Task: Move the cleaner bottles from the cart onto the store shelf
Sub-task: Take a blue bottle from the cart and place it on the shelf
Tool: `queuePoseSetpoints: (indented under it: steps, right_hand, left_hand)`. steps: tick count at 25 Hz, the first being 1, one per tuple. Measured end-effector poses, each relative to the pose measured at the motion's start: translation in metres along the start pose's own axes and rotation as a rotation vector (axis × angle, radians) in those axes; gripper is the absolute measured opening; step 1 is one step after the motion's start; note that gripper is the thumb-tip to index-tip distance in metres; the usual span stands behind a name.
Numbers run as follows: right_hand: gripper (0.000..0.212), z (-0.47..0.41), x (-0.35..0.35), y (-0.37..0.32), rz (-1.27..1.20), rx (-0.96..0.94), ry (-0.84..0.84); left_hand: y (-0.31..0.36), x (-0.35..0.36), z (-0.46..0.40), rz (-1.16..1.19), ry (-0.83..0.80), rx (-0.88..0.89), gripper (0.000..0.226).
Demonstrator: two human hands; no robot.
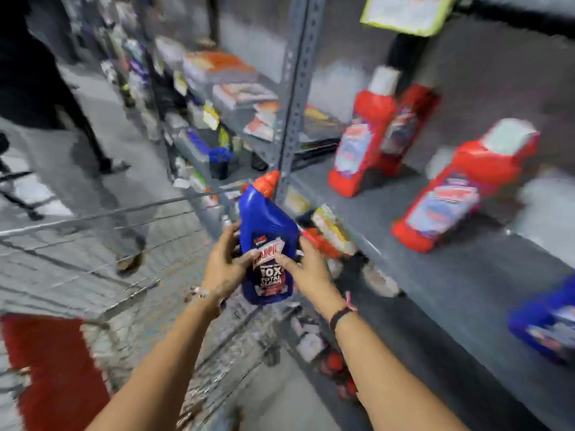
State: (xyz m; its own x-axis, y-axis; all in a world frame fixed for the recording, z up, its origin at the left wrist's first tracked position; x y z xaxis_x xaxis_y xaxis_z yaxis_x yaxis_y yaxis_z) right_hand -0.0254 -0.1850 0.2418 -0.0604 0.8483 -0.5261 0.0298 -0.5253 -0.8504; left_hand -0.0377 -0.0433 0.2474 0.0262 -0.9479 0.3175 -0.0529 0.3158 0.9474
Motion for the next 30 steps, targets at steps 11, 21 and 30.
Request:
queuePoseSetpoints:
  steps: [11,21,30]
  right_hand:
    - [0.039,0.29,-0.312,0.056,0.063,0.208,0.842]
    - [0.048,0.377,-0.423,0.138,0.165,0.366,1.078]
    - [0.064,0.347,-0.436,0.22,-0.019,0.433,0.959]
  left_hand:
    - [0.013,0.375,0.155,0.004,-0.912,0.004,0.059]
    - [-0.035,0.529,0.221,-0.142,-0.956,0.093,0.047]
    - [-0.116,0.544,0.196,-0.182,-1.015,0.024,0.066]
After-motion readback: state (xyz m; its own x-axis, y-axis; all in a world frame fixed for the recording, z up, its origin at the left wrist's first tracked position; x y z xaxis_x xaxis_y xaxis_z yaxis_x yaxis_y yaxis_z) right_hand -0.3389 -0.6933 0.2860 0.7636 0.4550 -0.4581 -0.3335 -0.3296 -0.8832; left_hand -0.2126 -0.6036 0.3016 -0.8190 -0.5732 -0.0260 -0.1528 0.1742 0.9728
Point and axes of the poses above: each hand's wrist, its own z-axis away from the middle knuckle, its own x-axis out of the palm, y = z × x, the point moved 10 cm from there along -z, towards the middle knuckle, and after that the axes turned 15 degrees about z, right-handed, at the moved point
